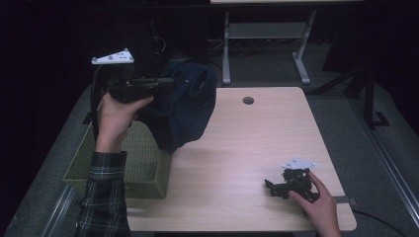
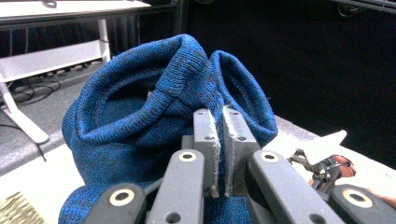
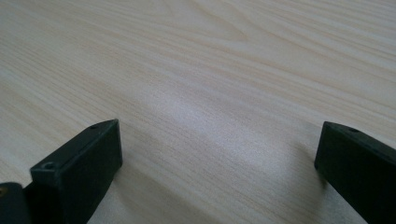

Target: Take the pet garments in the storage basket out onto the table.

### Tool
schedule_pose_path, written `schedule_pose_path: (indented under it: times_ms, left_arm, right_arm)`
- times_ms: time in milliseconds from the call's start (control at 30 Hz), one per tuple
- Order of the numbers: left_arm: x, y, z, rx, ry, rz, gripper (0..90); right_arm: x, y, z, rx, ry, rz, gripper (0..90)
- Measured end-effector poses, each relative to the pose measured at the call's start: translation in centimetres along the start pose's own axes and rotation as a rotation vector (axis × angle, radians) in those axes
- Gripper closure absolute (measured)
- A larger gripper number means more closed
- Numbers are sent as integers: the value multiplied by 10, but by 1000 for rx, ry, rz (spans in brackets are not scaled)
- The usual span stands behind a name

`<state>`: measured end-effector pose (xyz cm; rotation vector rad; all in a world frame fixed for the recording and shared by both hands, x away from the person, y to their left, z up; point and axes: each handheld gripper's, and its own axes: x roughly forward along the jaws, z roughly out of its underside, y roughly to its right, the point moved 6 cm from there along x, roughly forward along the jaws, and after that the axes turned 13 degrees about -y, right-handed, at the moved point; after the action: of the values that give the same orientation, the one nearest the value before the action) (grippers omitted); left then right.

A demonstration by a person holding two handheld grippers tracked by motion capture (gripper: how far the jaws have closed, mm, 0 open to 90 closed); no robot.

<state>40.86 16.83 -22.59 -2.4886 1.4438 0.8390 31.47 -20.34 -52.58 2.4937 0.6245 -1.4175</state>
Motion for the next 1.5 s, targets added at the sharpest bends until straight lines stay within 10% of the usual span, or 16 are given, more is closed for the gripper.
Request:
schedule_pose_path:
  times_ms: [1067, 1500]
  left_arm:
    - [125, 47, -19, 80, -99, 134, 855]
    - [173, 57, -2, 64, -146, 154, 855]
  right_arm:
    - [0, 0, 0, -4, 1, -3, 4]
    - [0, -1, 0, -6, 0, -5, 4]
